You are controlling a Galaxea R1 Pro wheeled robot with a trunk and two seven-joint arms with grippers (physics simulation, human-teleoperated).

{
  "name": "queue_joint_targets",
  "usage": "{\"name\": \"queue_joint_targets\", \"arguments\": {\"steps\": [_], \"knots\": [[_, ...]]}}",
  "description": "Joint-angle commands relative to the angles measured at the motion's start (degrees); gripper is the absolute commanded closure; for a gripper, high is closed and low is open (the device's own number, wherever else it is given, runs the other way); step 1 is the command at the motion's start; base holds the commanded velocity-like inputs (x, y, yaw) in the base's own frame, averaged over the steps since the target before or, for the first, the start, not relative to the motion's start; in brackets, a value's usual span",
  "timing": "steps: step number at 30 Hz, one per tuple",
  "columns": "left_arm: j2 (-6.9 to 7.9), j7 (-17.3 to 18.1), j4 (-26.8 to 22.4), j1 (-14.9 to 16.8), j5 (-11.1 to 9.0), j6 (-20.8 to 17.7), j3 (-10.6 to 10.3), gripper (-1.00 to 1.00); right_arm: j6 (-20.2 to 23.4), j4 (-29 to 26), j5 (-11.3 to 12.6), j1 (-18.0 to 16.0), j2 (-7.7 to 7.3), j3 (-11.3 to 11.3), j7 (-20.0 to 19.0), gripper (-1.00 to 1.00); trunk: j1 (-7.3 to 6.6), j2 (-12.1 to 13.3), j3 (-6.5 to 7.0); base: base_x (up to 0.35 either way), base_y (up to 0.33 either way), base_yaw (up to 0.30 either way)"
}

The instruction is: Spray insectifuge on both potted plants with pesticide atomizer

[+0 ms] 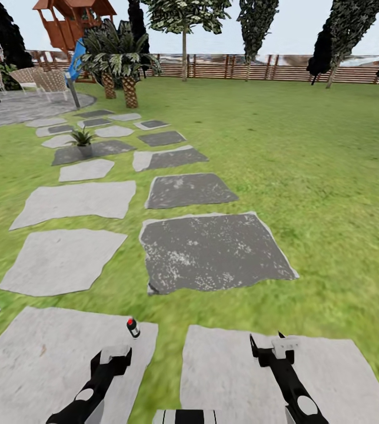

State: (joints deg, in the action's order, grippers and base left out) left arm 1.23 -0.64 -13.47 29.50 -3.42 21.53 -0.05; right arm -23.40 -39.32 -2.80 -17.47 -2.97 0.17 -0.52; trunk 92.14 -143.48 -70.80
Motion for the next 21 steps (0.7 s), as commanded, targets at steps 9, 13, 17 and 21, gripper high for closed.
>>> {"name": "queue_joint_targets", "arguments": {"steps": [9, 13, 17, 21], "knots": [[0.00, 0.0, 0.2, 0.0, -0.4, 0.2, 0.0, -1.00, -0.2, 0.0, -0.3, 0.0, -0.02, 0.0, 0.0, -1.00, 0.02, 0.0, -0.04, 0.118, -0.024, 0.000], [0.00, 0.0, 0.1, 0.0, -0.4, 0.2, 0.0, -1.00, -0.2, 0.0, -0.3, 0.0, -0.02, 0.0, 0.0, -1.00, 0.02, 0.0, -0.04, 0.192, -0.167, 0.000], [0.00, 0.0, 0.2, 0.0, -0.4, 0.2, 0.0, -1.00, -0.2, 0.0, -0.3, 0.0, -0.02, 0.0, 0.0, -1.00, 0.02, 0.0, -0.04, 0.205, -0.174, 0.000], [0.00, 0.0, 0.2, 0.0, -0.4, 0.3, 0.0, -1.00, -0.2, 0.0, -0.3, 0.0, -0.02, 0.0, 0.0, -1.00, 0.02, 0.0, -0.04, 0.076, -0.057, 0.000]]}}
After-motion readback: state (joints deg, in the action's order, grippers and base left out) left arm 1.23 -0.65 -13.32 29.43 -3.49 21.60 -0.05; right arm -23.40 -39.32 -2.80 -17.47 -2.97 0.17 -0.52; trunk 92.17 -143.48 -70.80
